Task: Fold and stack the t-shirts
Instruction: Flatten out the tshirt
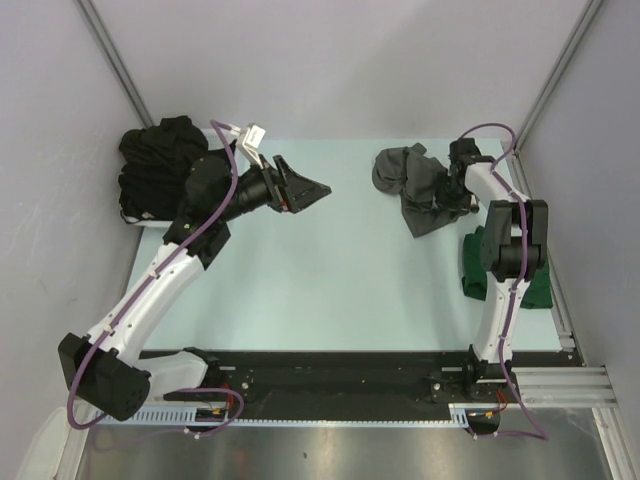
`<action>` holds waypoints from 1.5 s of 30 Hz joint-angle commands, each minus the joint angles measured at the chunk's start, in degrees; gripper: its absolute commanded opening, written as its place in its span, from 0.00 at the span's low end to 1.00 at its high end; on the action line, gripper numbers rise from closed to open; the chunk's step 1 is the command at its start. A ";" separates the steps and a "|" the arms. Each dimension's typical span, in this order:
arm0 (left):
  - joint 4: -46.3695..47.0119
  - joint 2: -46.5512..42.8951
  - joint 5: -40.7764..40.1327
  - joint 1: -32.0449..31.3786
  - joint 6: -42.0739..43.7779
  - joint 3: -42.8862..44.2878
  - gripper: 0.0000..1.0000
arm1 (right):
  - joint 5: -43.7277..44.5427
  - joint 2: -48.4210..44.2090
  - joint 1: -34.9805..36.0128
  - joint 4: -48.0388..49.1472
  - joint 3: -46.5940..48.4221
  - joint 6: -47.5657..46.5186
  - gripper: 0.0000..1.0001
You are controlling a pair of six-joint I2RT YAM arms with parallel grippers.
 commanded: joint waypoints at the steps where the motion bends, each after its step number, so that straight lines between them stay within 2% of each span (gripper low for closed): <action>1: 1.05 -0.11 1.13 0.08 1.39 2.86 0.99 | 0.57 0.79 -0.60 -0.92 2.24 -0.25 0.55; 4: 1.40 -0.02 1.04 0.08 1.21 2.95 1.00 | -0.56 1.23 -0.69 -1.09 2.24 -0.08 0.50; 5: 1.40 0.32 1.04 0.08 1.13 3.04 0.99 | -1.00 1.49 -2.08 -1.01 2.24 0.01 0.41; 7: 1.40 0.59 1.13 0.08 1.04 3.13 0.99 | -1.80 1.93 -2.53 -1.27 2.24 0.10 0.30; 8: 1.49 0.59 1.22 0.08 1.04 3.13 0.99 | -1.97 2.11 -2.71 -1.27 2.33 0.19 0.27; 13: 1.66 1.03 1.31 0.08 1.04 3.48 0.99 | -1.89 2.90 -3.32 -1.27 2.42 0.36 0.27; 15: 1.58 1.03 1.13 0.08 1.04 3.57 0.99 | -3.64 3.16 -3.32 -1.71 3.12 0.36 0.21; 19: 1.57 1.47 0.96 0.08 1.13 3.83 1.00 | -5.49 2.03 -3.24 -2.76 4.70 0.89 0.01; 20: 1.57 1.56 0.87 0.08 1.13 3.83 0.99 | -5.84 1.41 -3.24 -2.68 4.88 0.72 0.00; 31: -4.22 5.95 -4.93 0.08 3.85 4.44 1.00 | -15.24 -9.31 -0.87 -1.18 9.17 1.68 0.00; 34: -4.05 7.00 -5.11 0.08 3.85 4.18 0.99 | -17.35 -10.98 3.96 -1.27 15.67 1.51 0.00; 35: -4.05 7.27 -5.02 0.08 3.68 4.18 1.00 | -17.53 -11.07 5.19 -1.79 20.39 1.51 0.00; 45: -5.98 7.98 -6.07 -0.10 4.11 4.09 0.99 | -21.31 -7.48 20.13 -0.65 47.29 4.49 0.00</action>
